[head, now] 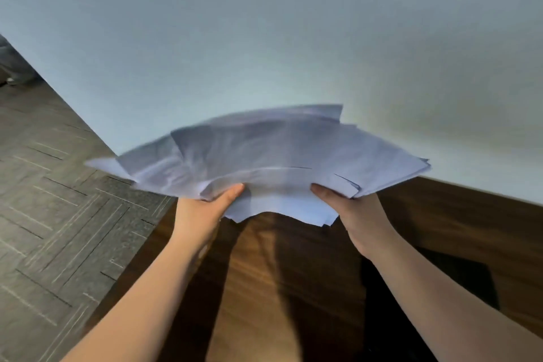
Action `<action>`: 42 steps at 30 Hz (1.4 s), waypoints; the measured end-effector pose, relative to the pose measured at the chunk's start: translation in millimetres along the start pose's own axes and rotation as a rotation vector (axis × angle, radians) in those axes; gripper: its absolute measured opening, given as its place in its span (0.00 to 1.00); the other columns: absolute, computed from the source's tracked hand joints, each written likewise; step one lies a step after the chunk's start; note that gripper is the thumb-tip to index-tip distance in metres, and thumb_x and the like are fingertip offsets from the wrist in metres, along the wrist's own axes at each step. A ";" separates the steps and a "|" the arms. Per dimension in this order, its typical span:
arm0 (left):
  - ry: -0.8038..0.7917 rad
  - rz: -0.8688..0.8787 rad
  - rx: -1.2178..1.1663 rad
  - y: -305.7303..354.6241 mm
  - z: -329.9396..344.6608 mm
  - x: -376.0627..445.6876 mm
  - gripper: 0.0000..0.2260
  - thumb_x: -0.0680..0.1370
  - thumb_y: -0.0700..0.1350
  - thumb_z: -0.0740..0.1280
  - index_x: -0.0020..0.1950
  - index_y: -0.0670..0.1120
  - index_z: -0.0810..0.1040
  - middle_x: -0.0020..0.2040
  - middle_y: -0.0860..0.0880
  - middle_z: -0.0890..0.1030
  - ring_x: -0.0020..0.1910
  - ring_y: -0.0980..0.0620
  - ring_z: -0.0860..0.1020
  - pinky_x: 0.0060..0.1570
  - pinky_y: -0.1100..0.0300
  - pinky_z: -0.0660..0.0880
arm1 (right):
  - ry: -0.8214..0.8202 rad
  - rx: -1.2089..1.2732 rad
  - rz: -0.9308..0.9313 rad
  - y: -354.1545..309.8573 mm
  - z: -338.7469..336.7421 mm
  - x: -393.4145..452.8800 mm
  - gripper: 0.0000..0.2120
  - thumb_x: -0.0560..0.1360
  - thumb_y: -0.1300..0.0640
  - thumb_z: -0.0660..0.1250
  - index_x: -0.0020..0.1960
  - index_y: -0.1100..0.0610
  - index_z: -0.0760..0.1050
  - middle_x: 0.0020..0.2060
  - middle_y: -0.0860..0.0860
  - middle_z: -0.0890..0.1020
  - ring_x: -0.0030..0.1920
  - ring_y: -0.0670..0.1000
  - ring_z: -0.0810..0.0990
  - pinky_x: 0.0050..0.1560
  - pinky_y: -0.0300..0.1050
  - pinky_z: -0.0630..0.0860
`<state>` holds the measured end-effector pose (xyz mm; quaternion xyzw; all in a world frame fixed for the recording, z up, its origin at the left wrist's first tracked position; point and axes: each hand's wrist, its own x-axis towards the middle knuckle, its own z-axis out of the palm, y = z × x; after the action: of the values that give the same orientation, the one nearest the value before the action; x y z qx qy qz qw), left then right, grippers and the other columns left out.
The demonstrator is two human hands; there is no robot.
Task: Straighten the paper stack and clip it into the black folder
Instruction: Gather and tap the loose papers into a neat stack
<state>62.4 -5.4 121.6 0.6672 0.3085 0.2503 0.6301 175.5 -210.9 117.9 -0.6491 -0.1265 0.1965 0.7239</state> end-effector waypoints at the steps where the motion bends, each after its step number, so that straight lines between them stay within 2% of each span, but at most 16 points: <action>1: 0.004 0.011 0.007 -5.4 2.1 -1.0 0.11 0.67 0.41 0.76 0.48 0.45 0.83 0.43 0.52 0.84 0.38 0.65 0.83 0.42 0.69 0.81 | -0.008 -0.023 0.020 5.6 -0.3 0.0 0.21 0.68 0.59 0.76 0.60 0.50 0.77 0.54 0.46 0.84 0.57 0.47 0.81 0.63 0.52 0.75; 4: 0.066 0.063 0.064 -13.6 -0.3 1.3 0.13 0.71 0.39 0.74 0.54 0.39 0.81 0.44 0.51 0.83 0.37 0.66 0.82 0.37 0.76 0.76 | -0.024 -0.071 0.063 12.5 0.7 2.4 0.21 0.68 0.57 0.75 0.60 0.50 0.77 0.53 0.45 0.84 0.57 0.46 0.81 0.63 0.49 0.75; 6: 0.109 0.087 0.172 -14.7 -8.5 10.0 0.14 0.70 0.47 0.75 0.46 0.36 0.82 0.37 0.47 0.82 0.33 0.59 0.80 0.35 0.72 0.75 | -0.020 -0.082 0.075 13.1 0.0 7.2 0.21 0.68 0.55 0.75 0.60 0.50 0.78 0.53 0.45 0.84 0.57 0.46 0.81 0.63 0.49 0.75; 9: -0.003 0.013 0.393 -11.5 -19.9 20.9 0.15 0.69 0.54 0.74 0.39 0.42 0.82 0.25 0.54 0.78 0.25 0.64 0.74 0.30 0.72 0.69 | -0.020 -0.102 0.094 13.3 -1.5 15.8 0.19 0.67 0.52 0.76 0.57 0.48 0.80 0.52 0.44 0.85 0.56 0.46 0.81 0.63 0.53 0.75; 11: -0.117 -0.058 0.425 -8.5 -19.5 20.8 0.15 0.69 0.55 0.74 0.47 0.46 0.84 0.36 0.53 0.82 0.34 0.65 0.78 0.40 0.75 0.72 | -0.042 -0.088 0.091 11.5 -0.1 19.6 0.19 0.67 0.53 0.76 0.57 0.48 0.79 0.53 0.45 0.85 0.56 0.46 0.81 0.63 0.54 0.75; 13: -0.172 -0.008 0.394 -3.9 -13.8 18.0 0.10 0.70 0.49 0.75 0.50 0.53 0.81 0.44 0.58 0.82 0.41 0.69 0.80 0.44 0.78 0.73 | -0.052 -0.070 0.051 8.3 2.0 22.8 0.20 0.68 0.57 0.75 0.59 0.49 0.78 0.54 0.47 0.84 0.57 0.47 0.81 0.63 0.53 0.75; 16: -0.129 0.071 0.204 1.4 2.1 15.3 0.08 0.74 0.37 0.71 0.46 0.51 0.79 0.34 0.61 0.84 0.35 0.72 0.80 0.35 0.79 0.74 | -0.034 -0.041 0.016 4.5 2.5 24.8 0.20 0.68 0.58 0.75 0.59 0.50 0.78 0.54 0.48 0.84 0.57 0.49 0.81 0.62 0.53 0.76; 18: -0.048 0.063 0.049 7.4 10.7 14.8 0.06 0.76 0.36 0.68 0.42 0.47 0.77 0.27 0.63 0.82 0.30 0.70 0.79 0.31 0.78 0.73 | 0.024 -0.045 0.029 4.2 0.8 25.5 0.16 0.66 0.55 0.77 0.53 0.47 0.81 0.51 0.49 0.85 0.55 0.53 0.82 0.60 0.59 0.77; 20: -0.016 0.056 -0.073 7.2 16.0 16.1 0.07 0.74 0.45 0.69 0.39 0.45 0.74 0.25 0.61 0.81 0.28 0.68 0.79 0.30 0.77 0.72 | 0.076 -0.046 0.029 3.3 -0.4 25.6 0.12 0.66 0.55 0.77 0.48 0.46 0.82 0.48 0.49 0.86 0.53 0.53 0.83 0.59 0.60 0.77; 24: -0.089 0.000 -0.192 0.3 23.9 19.9 0.35 0.52 0.70 0.75 0.49 0.48 0.80 0.42 0.57 0.86 0.44 0.63 0.83 0.41 0.71 0.78 | 0.056 -0.019 -0.003 0.1 2.5 22.8 0.13 0.67 0.56 0.77 0.50 0.47 0.82 0.50 0.47 0.86 0.54 0.48 0.83 0.59 0.51 0.78; 26: -0.061 0.045 -0.125 5.8 31.0 16.1 0.37 0.55 0.70 0.74 0.55 0.48 0.78 0.47 0.57 0.85 0.47 0.62 0.82 0.44 0.70 0.78 | 0.054 -0.043 -0.010 1.0 0.9 22.1 0.18 0.65 0.57 0.78 0.54 0.49 0.81 0.51 0.46 0.86 0.54 0.45 0.83 0.56 0.45 0.78; 29: 0.064 0.202 -0.142 27.5 35.4 13.4 0.23 0.75 0.59 0.65 0.58 0.41 0.72 0.40 0.60 0.82 0.39 0.69 0.80 0.39 0.74 0.75 | 0.083 -0.060 0.016 3.4 -8.1 23.2 0.19 0.64 0.59 0.79 0.53 0.50 0.81 0.47 0.45 0.87 0.49 0.43 0.84 0.52 0.41 0.79; 32: 0.106 0.333 -0.194 52.4 36.0 13.0 0.41 0.65 0.76 0.58 0.64 0.45 0.71 0.48 0.52 0.81 0.47 0.59 0.82 0.46 0.69 0.77 | 0.071 -0.109 -0.001 4.5 -13.1 23.7 0.20 0.63 0.60 0.79 0.53 0.48 0.80 0.48 0.47 0.85 0.48 0.44 0.84 0.48 0.39 0.80; 34: 0.109 0.384 -0.189 63.7 40.2 13.0 0.35 0.66 0.74 0.60 0.60 0.48 0.72 0.47 0.48 0.81 0.46 0.55 0.82 0.46 0.68 0.77 | 0.067 -0.115 -0.006 5.9 -13.1 24.3 0.20 0.63 0.60 0.79 0.53 0.50 0.81 0.49 0.49 0.85 0.49 0.46 0.84 0.48 0.40 0.81; 38: 0.278 0.349 -0.138 60.7 48.2 24.3 0.07 0.76 0.46 0.69 0.51 0.47 0.75 0.42 0.46 0.80 0.41 0.51 0.80 0.44 0.64 0.77 | 0.085 -0.106 0.019 6.6 -12.5 27.7 0.18 0.63 0.60 0.79 0.52 0.54 0.82 0.45 0.49 0.87 0.46 0.48 0.85 0.48 0.44 0.82; 42: 0.366 0.226 -0.190 40.7 43.5 32.3 0.03 0.77 0.44 0.68 0.44 0.50 0.75 0.41 0.48 0.79 0.43 0.50 0.80 0.47 0.61 0.77 | 0.047 -0.106 0.074 9.3 -16.4 29.2 0.16 0.64 0.59 0.78 0.50 0.53 0.83 0.45 0.47 0.87 0.47 0.46 0.85 0.49 0.43 0.81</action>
<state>119.8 -12.4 156.8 0.5787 0.3160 0.4639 0.5916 207.5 -211.7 104.5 -0.6953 -0.0957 0.2008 0.6835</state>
